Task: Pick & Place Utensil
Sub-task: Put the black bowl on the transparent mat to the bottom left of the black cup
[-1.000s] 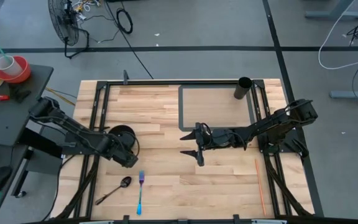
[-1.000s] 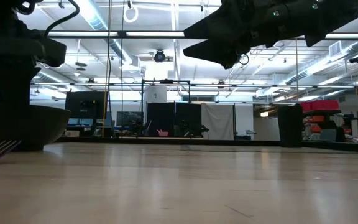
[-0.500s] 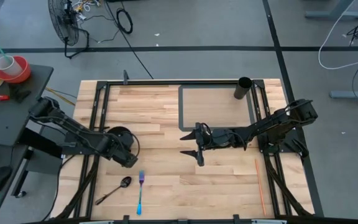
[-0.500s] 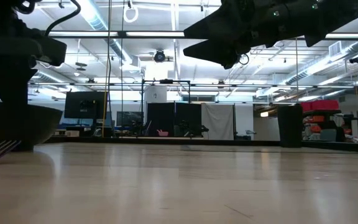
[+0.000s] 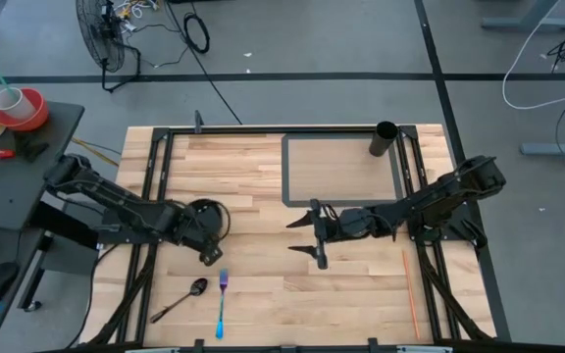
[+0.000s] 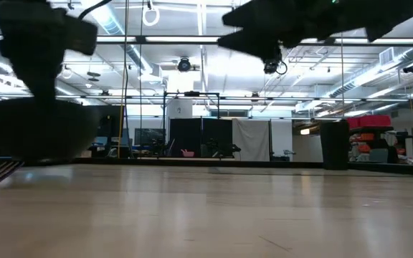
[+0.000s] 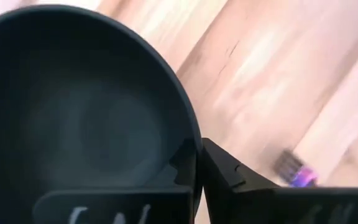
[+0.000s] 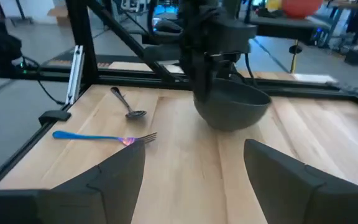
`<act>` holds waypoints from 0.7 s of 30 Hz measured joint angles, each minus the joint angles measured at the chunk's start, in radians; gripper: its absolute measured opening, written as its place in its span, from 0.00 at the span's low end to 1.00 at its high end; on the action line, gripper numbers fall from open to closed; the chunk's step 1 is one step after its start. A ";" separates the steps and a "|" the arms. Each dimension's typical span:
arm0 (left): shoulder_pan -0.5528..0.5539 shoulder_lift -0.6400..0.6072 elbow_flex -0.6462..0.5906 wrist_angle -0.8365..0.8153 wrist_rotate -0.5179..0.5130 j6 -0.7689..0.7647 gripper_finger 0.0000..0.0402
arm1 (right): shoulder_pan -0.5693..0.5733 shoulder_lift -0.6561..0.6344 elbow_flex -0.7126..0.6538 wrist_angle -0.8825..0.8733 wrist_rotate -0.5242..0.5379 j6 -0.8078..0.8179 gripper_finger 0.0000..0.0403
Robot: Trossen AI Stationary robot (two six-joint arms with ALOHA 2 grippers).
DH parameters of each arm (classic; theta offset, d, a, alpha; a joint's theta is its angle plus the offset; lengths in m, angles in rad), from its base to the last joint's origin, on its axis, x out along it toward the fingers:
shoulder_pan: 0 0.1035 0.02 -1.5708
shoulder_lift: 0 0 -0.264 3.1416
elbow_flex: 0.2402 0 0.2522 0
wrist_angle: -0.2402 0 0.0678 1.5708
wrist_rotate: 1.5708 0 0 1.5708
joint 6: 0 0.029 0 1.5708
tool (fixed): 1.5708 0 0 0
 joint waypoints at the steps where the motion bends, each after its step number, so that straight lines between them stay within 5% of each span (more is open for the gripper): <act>1: 0.013 0.000 0.013 0.006 -0.004 0.025 0.03 | 0.013 -0.018 0.000 -0.021 0.025 -0.015 0.68; 7: 0.099 0.055 0.104 0.029 -0.003 0.180 0.04 | 0.092 -0.142 0.000 -0.250 0.190 -0.033 0.68; 21: 0.243 0.515 0.607 0.017 -0.002 0.693 0.03 | 0.258 -0.312 0.000 -0.744 0.409 0.219 0.67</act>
